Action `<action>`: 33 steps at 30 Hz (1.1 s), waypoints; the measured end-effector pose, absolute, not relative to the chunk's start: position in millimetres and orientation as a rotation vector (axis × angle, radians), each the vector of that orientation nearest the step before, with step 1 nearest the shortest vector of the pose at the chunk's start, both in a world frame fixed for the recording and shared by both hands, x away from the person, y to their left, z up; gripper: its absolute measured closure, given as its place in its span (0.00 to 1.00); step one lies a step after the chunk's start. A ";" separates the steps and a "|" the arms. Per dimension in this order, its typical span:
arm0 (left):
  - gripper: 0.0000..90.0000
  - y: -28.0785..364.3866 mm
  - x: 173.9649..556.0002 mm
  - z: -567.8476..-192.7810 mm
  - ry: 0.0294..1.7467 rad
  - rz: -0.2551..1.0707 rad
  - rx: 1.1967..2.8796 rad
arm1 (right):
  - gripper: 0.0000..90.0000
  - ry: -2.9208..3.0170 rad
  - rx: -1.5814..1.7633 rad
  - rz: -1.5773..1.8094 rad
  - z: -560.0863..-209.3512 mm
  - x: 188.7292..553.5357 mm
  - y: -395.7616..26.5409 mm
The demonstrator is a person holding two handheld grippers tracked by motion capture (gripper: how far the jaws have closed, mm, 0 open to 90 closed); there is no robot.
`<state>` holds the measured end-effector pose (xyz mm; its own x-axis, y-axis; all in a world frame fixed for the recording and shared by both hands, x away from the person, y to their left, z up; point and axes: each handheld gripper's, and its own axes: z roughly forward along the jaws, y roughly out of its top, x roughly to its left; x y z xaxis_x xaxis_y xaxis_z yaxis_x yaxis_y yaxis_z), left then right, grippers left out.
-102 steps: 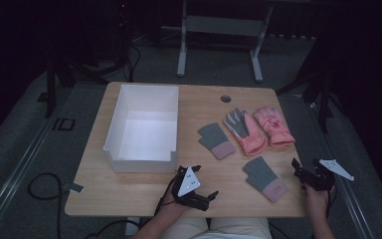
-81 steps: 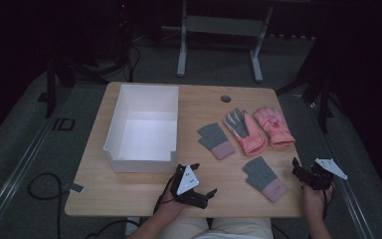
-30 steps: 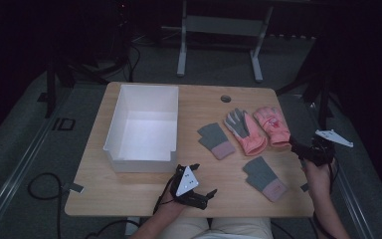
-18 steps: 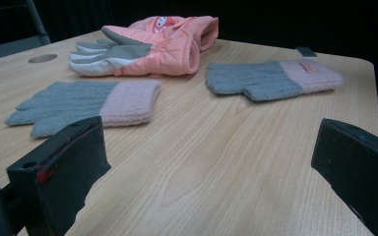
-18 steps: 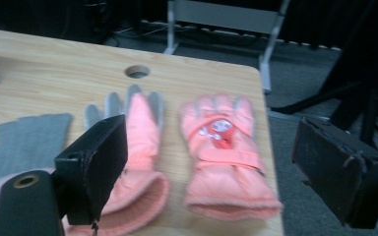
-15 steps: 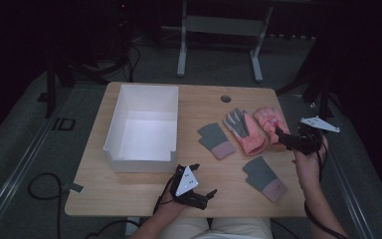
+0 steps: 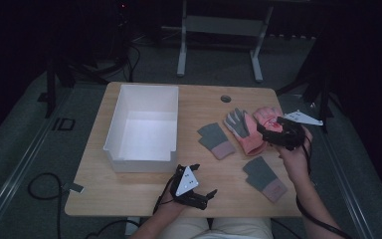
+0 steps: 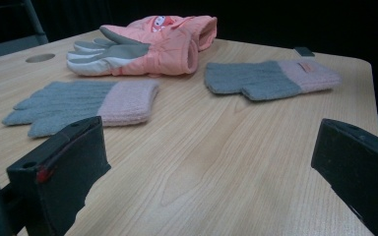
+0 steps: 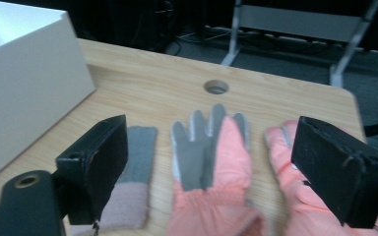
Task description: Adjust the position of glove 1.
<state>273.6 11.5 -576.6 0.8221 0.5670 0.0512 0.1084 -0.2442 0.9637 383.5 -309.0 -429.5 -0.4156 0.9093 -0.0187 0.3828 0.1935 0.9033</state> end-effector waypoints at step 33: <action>0.00 11.1 272.9 -576.7 0.504 0.459 1.793 | 0.54 2.265 1.040 1.124 -496.0 423.8 -225.7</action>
